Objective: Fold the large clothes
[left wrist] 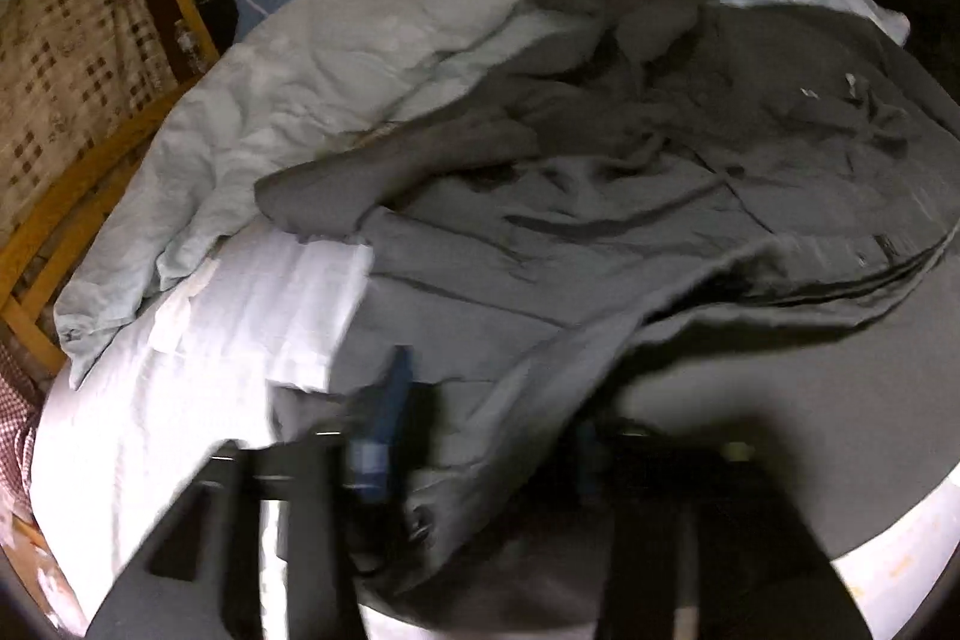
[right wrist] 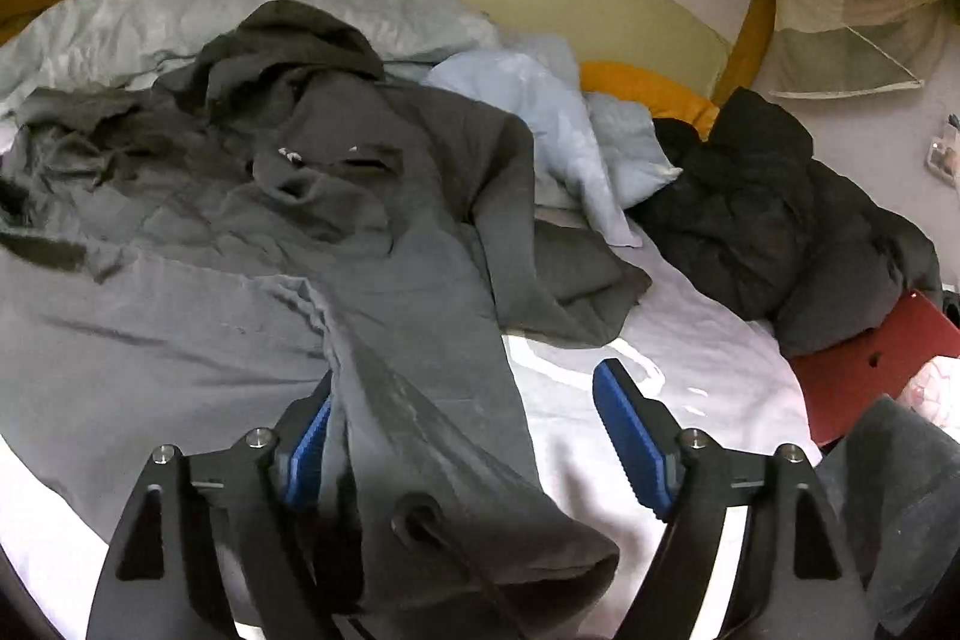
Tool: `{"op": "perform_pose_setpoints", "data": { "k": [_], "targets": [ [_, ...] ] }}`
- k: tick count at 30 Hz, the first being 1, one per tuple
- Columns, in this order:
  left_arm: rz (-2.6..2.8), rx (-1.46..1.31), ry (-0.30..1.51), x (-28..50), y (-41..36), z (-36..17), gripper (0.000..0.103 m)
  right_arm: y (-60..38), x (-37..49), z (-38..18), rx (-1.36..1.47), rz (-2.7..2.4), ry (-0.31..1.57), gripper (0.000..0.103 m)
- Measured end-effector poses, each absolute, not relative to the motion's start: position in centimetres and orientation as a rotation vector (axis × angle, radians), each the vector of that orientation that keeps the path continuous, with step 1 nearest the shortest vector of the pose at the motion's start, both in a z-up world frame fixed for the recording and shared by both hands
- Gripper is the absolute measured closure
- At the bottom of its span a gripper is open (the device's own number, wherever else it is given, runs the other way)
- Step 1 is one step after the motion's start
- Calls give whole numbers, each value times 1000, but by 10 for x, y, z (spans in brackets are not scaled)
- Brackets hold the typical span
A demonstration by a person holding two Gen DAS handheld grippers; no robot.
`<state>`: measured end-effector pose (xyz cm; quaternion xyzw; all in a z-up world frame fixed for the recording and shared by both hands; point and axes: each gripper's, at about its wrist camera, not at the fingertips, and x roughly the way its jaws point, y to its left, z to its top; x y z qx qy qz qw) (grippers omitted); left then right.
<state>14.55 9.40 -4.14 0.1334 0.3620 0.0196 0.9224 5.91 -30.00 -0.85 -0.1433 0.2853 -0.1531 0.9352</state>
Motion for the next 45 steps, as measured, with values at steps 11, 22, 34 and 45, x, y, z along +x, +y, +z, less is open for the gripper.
{"op": "perform_pose_setpoints", "data": {
  "k": [11, 22, 34, 45],
  "targets": [
    [147, 251, 667, 133, 131, -24, 9, -339, 25, 34, -221, -444, 406, 0],
    [-193, 33, 756, 120, 148, -7, 8, -388, -5, 46, 133, -189, 401, 15],
    [-220, 141, 731, 110, 155, 4, 8, -339, 44, -18, 17, -72, 669, 51],
    [-156, 330, 884, 116, 131, -30, 8, -350, 51, -29, 75, -143, 709, 42]
  ]
}}
